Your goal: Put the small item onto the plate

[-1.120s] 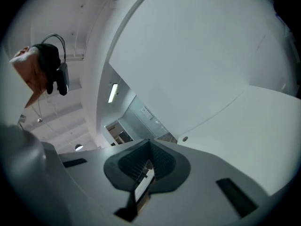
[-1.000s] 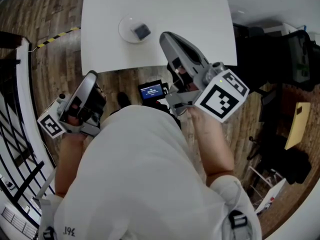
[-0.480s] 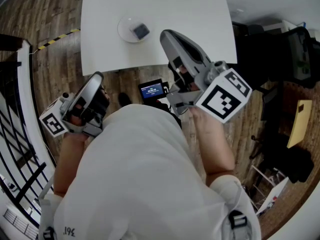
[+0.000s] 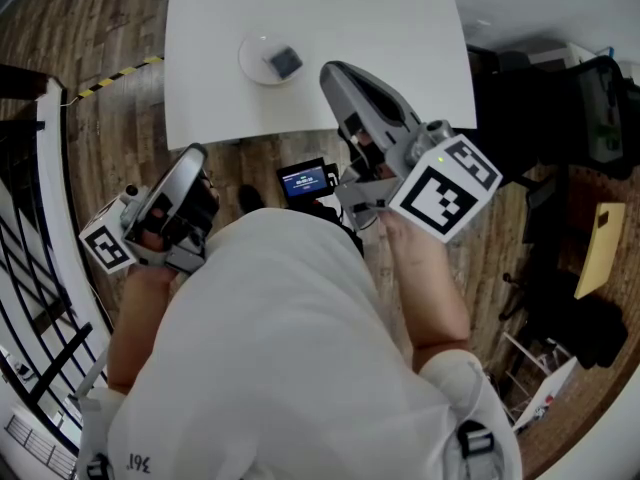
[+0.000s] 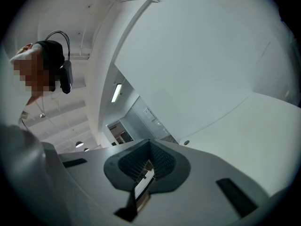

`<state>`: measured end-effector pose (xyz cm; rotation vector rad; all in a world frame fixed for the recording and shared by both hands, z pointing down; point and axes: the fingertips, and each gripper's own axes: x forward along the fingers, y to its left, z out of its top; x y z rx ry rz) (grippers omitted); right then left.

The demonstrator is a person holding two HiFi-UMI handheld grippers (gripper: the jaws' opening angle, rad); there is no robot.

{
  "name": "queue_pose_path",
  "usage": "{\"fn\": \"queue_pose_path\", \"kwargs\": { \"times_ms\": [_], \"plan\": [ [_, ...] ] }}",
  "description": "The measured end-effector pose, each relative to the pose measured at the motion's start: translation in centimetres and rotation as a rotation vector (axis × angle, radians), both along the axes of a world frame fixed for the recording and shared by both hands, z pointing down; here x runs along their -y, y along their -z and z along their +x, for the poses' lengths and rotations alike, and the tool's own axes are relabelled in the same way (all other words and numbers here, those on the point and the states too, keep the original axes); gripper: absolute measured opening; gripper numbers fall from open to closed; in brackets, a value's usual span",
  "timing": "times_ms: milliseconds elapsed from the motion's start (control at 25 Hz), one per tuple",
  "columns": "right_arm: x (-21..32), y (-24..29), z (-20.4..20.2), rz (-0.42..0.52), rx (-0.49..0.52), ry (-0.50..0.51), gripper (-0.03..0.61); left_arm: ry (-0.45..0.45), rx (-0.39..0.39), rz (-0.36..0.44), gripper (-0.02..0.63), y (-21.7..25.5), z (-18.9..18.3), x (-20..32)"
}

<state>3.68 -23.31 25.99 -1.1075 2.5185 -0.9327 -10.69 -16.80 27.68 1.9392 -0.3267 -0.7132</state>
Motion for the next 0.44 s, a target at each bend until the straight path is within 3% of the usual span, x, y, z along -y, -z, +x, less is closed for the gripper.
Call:
{"fn": "queue_pose_path", "kwargs": {
  "times_ms": [440],
  "plan": [
    [-0.02, -0.43, 0.09, -0.007, -0.006, 0.007, 0.002, 0.002, 0.001, -0.002, 0.006, 0.04, 0.10, 0.08]
  ]
}}
